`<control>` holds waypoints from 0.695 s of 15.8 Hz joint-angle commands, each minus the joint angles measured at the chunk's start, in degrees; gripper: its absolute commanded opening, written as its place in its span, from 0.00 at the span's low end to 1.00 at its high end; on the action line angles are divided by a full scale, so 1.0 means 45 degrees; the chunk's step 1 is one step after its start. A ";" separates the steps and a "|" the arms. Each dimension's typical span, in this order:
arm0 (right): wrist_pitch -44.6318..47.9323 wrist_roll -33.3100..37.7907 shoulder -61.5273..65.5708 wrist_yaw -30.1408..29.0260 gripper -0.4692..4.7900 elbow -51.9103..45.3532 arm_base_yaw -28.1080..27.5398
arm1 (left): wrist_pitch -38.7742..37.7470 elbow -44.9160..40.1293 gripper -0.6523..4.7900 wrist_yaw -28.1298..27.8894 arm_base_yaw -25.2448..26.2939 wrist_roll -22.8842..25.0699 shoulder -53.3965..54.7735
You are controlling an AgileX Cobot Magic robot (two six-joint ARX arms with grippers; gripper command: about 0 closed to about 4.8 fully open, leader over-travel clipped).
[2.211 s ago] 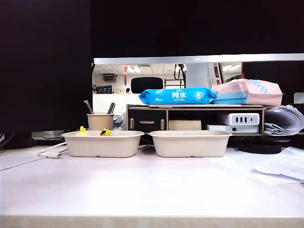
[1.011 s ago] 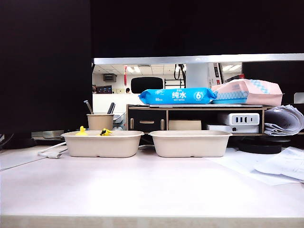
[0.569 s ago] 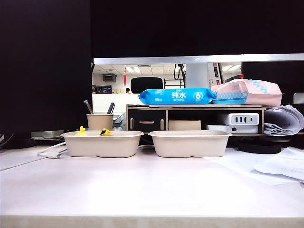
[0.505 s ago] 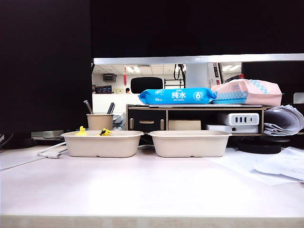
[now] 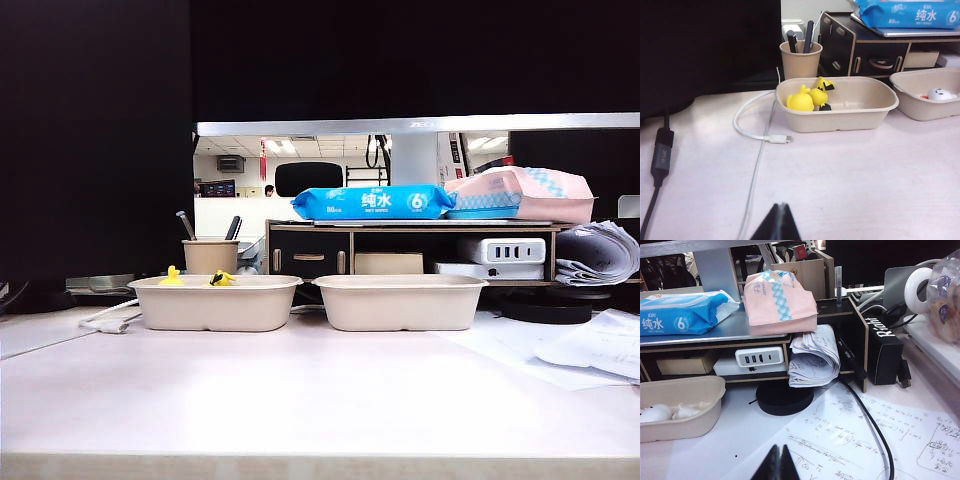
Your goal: Put the dolls with similar colors into the same paper box, while dolls with different colors go into separate paper boxes.
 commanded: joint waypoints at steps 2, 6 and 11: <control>0.0223 -0.0044 0.0000 -0.0024 0.08 -0.0049 0.0000 | 0.0141 0.0010 0.11 0.0049 -0.0005 -0.0039 0.0005; 0.0223 -0.0044 0.0000 -0.0024 0.08 -0.0049 0.0000 | 0.0223 0.0010 0.11 -0.0384 -0.0005 -0.0024 0.0000; 0.0223 -0.0044 0.0000 -0.0024 0.08 -0.0049 0.0000 | 0.0889 0.0015 0.11 -0.1399 0.0170 0.0209 0.0005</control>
